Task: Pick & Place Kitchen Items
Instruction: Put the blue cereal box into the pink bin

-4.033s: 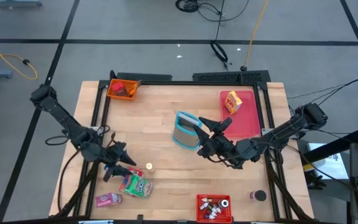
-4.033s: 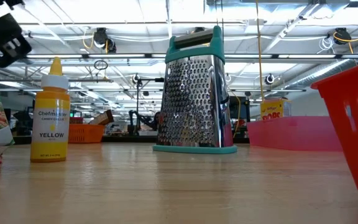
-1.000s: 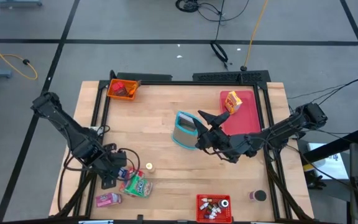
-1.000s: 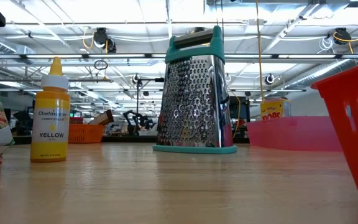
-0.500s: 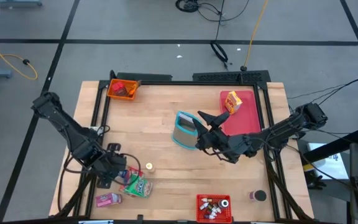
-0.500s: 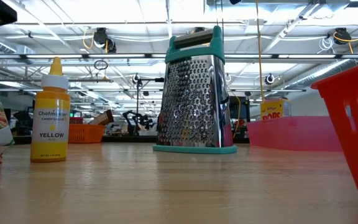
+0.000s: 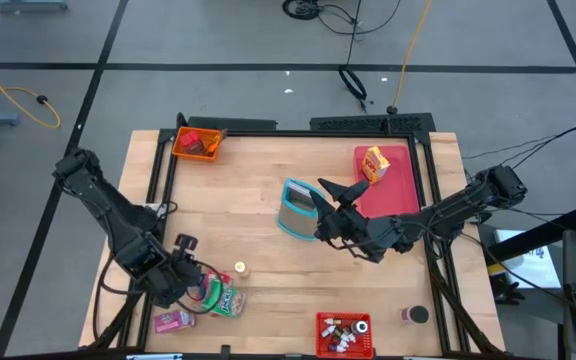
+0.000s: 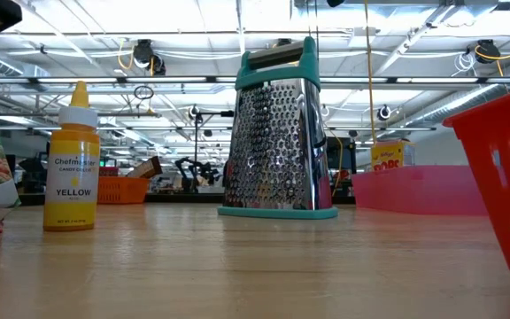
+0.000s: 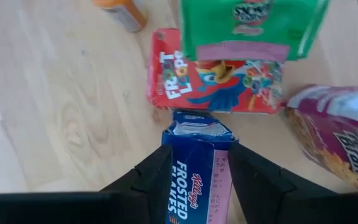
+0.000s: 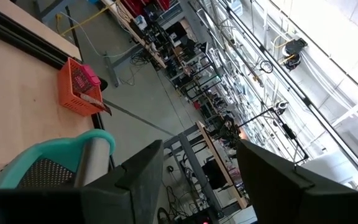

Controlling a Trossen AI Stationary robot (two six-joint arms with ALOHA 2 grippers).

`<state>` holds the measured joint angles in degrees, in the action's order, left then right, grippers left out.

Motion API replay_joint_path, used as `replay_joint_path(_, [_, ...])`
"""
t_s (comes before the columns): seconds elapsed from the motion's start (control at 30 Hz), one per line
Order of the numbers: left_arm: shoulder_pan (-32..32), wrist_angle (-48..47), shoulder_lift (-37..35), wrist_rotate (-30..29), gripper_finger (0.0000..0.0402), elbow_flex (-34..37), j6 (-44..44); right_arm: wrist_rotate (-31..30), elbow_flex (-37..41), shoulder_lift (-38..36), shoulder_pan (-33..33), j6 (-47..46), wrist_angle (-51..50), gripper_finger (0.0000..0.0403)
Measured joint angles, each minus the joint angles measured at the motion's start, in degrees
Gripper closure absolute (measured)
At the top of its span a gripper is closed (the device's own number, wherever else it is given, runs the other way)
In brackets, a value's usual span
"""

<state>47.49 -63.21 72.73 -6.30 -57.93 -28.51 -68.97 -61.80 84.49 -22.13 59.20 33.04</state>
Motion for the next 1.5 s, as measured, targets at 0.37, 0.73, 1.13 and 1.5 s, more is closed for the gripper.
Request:
replay_joint_path(0.37, [0.12, 0.40, 0.04, -2.78, 0.0250, 0.04, -5.23, 0.00, 0.00, 0.00, 0.02, -0.02, -0.29, 0.0207])
replay_joint_path(0.73, [0.04, 0.36, 0.04, -10.90, 0.0250, 0.09, -16.48, -0.01, 0.00, 0.00, 0.02, -0.02, -0.33, 0.0207])
replay_joint_path(1.13, [0.28, 0.41, 0.04, -8.75, 0.0211, 0.09, -20.04, 0.00, 0.00, 0.00, 0.03, -0.03, -0.36, 0.0207])
replay_joint_path(1.5, [0.28, 0.24, -0.04, -4.25, 0.0098, 0.09, -19.05, 0.00, 0.00, 0.00, 0.04, -0.04, -0.39, 0.0207])
